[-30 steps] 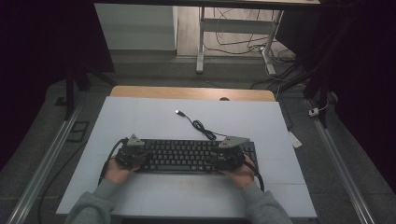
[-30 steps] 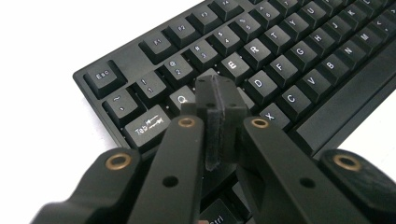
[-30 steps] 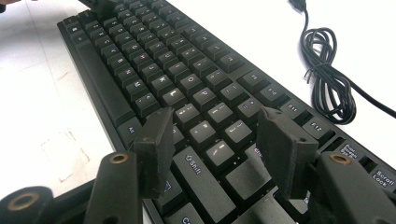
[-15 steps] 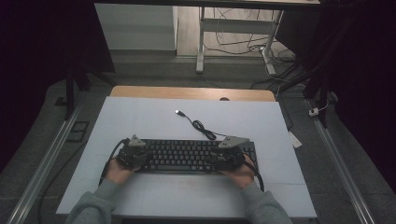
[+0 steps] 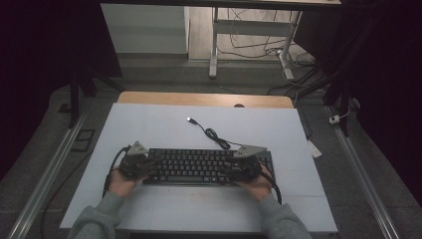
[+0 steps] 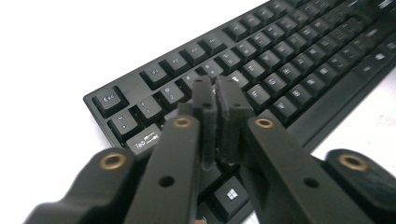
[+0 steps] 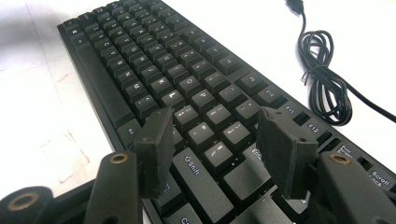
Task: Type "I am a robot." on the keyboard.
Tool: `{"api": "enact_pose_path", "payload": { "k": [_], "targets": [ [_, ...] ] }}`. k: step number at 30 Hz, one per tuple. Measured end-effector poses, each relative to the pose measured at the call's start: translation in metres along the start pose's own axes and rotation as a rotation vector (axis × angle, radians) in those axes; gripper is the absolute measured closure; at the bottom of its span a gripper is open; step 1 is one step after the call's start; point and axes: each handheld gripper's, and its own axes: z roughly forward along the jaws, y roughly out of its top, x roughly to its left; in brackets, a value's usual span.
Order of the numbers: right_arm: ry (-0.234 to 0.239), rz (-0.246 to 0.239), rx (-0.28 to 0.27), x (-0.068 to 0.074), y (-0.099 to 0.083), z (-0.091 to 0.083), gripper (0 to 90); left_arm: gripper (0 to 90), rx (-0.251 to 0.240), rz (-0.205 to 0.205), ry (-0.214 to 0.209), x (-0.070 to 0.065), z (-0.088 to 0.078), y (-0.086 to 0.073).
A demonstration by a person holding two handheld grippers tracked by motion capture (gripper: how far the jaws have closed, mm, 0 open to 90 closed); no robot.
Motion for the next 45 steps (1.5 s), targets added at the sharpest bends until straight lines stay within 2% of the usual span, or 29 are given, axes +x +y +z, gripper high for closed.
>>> {"api": "enact_pose_path", "payload": {
  "k": [6,9,13,18,29,45],
  "targets": [
    [-0.001,0.001,-0.004,-0.001,0.001,-0.002,46.9,56.9,-0.044,-0.019,-0.017,0.000,-0.006,0.002],
    [-0.004,0.003,-0.009,-0.002,0.001,-0.002,46.9,48.3,-0.046,-0.028,-0.015,0.000,-0.007,0.002],
    [-0.007,0.006,-0.018,-0.002,0.001,-0.004,46.9,39.8,-0.044,-0.036,-0.032,0.001,-0.007,0.002],
    [-0.013,0.008,-0.024,-0.004,0.003,-0.007,46.8,35.5,-0.041,-0.039,-0.038,0.000,-0.008,0.003],
    [-0.004,0.009,-0.042,-0.002,0.006,-0.010,46.8,33.7,-0.038,-0.039,-0.038,-0.001,-0.007,0.003],
    [0.065,-0.013,-0.025,0.011,0.017,-0.001,46.6,32.1,-0.025,-0.036,-0.034,-0.002,-0.004,0.003]
  ]
}}
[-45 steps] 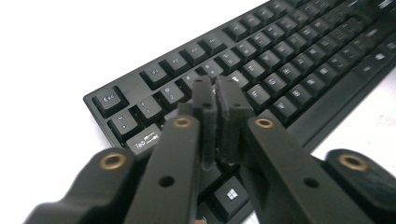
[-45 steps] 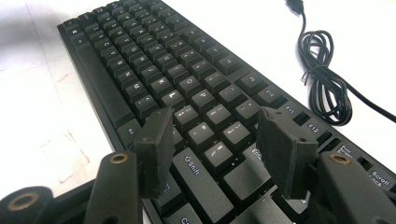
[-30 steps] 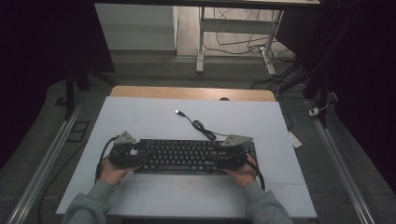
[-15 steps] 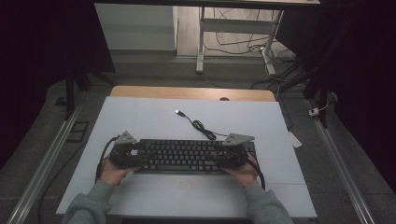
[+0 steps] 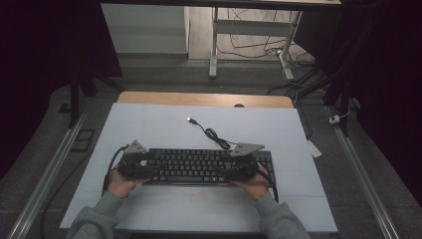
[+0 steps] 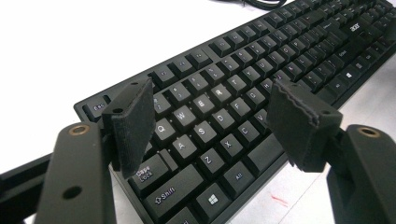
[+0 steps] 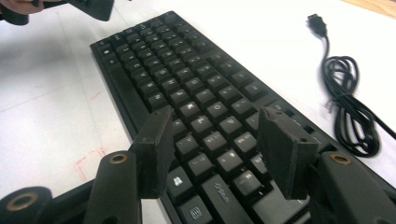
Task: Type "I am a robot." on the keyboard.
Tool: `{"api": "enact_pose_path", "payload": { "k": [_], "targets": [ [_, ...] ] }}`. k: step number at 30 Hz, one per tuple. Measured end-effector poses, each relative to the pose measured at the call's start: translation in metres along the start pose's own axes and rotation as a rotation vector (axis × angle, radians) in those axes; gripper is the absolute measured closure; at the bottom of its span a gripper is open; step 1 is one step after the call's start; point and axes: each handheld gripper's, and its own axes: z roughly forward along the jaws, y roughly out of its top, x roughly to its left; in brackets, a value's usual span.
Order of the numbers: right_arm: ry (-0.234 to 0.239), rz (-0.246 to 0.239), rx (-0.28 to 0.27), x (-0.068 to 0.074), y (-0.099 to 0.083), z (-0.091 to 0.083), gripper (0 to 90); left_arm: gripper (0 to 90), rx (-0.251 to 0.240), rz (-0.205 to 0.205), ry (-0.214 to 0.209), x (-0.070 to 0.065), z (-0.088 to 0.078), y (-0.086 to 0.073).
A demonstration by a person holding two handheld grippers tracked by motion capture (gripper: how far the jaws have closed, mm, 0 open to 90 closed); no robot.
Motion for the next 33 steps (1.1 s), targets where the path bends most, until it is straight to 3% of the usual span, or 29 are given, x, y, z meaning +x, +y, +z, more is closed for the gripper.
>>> {"api": "enact_pose_path", "payload": {
  "k": [14,28,33],
  "targets": [
    [0.039,-0.013,0.031,0.010,0.006,0.013,52.0,31.4,0.018,0.006,0.004,-0.001,0.004,0.000],
    [0.119,-0.011,0.070,0.018,0.014,0.034,87.4,31.3,0.026,0.016,0.006,-0.003,0.005,0.000],
    [0.117,-0.013,0.085,0.021,0.016,0.042,90.0,31.2,0.026,0.016,0.006,-0.003,0.006,0.000]
  ]
}}
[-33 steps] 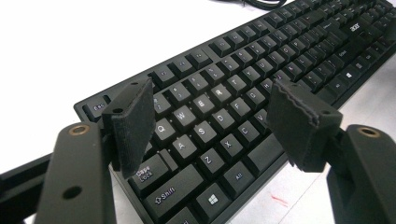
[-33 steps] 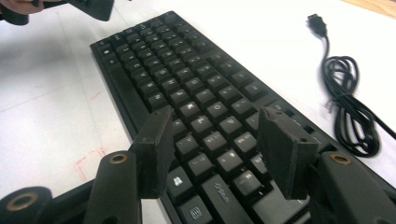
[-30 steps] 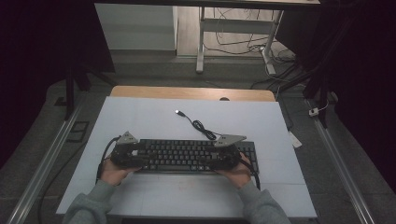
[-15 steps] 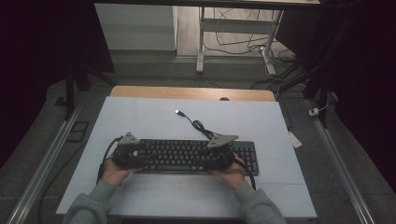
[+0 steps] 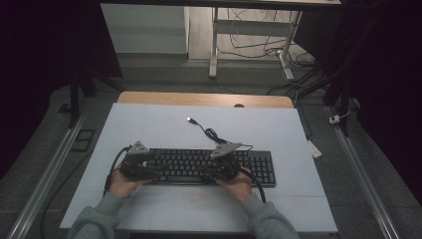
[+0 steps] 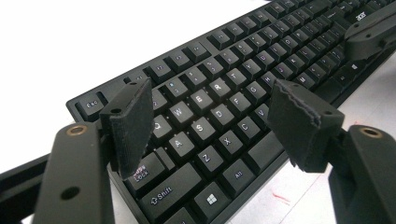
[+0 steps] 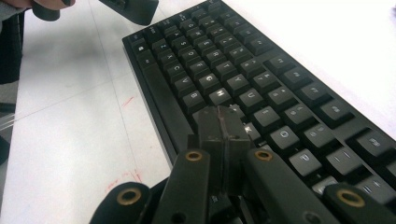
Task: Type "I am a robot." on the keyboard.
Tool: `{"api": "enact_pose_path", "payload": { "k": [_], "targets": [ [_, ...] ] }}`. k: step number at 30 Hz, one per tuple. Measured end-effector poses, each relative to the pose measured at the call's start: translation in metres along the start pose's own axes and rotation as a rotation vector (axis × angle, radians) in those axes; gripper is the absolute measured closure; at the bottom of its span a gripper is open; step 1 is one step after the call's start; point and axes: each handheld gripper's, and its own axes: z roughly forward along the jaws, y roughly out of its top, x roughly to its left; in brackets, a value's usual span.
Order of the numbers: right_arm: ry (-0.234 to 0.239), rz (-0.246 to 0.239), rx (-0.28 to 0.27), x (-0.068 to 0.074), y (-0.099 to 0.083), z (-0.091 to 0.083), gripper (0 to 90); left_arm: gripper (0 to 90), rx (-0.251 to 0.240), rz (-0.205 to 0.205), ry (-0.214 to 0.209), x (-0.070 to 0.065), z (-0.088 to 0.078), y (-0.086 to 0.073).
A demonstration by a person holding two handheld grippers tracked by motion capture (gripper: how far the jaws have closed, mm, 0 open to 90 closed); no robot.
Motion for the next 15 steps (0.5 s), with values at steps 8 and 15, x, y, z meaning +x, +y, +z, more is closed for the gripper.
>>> {"api": "enact_pose_path", "payload": {
  "k": [8,15],
  "targets": [
    [-0.002,-0.022,0.024,0.005,0.004,0.015,90.0,31.1,0.010,0.006,0.000,0.000,0.001,0.000],
    [-0.022,-0.016,0.037,0.003,0.002,0.022,89.9,31.0,0.007,0.006,0.003,0.000,0.001,0.000]
  ]
}}
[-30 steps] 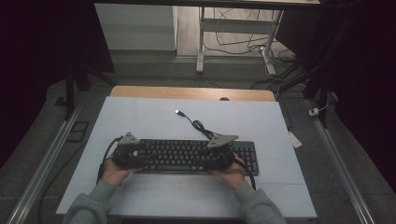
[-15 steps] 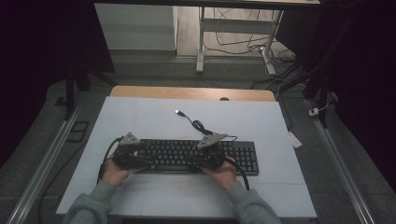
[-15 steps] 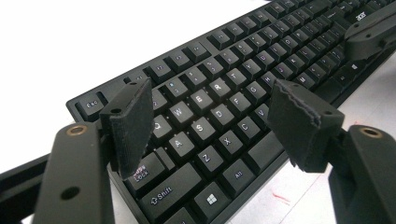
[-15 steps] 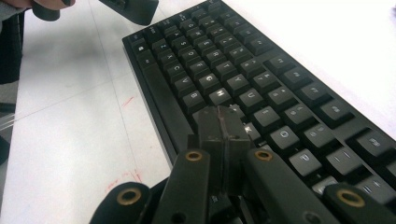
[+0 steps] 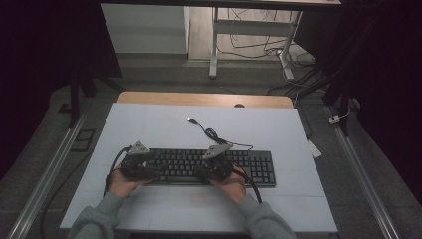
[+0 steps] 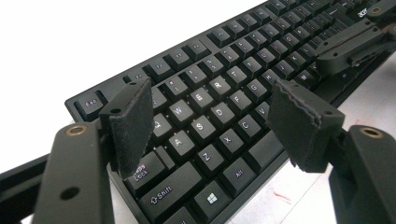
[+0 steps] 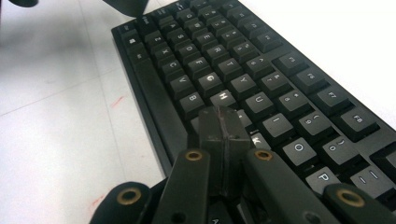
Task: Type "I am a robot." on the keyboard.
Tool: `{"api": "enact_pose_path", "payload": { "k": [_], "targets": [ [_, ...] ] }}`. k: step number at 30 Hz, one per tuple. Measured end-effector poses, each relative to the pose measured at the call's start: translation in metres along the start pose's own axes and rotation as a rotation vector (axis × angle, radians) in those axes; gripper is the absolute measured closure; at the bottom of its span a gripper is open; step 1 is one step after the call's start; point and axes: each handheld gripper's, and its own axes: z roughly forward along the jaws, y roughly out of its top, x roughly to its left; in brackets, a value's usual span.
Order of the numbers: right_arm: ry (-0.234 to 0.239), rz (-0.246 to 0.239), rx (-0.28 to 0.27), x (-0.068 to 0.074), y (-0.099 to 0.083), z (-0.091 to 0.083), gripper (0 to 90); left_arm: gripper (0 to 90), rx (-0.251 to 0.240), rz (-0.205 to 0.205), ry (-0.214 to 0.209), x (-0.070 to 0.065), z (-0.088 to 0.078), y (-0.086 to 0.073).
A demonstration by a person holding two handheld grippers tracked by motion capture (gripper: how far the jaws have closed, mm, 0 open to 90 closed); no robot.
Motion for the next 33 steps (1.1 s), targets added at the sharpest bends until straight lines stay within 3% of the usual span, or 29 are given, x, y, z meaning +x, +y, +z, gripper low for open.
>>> {"api": "enact_pose_path", "payload": {
  "k": [22,27,33],
  "targets": [
    [-0.016,-0.009,0.019,0.000,-0.002,0.009,89.8,30.7,0.011,0.008,-0.001,0.000,0.001,0.000],
    [-0.029,-0.032,0.035,-0.001,-0.004,0.011,90.0,30.7,0.013,0.007,0.000,-0.001,0.001,0.000],
    [-0.029,-0.036,0.017,0.000,-0.003,0.009,90.0,30.6,0.012,0.008,0.000,-0.001,0.001,0.000]
  ]
}}
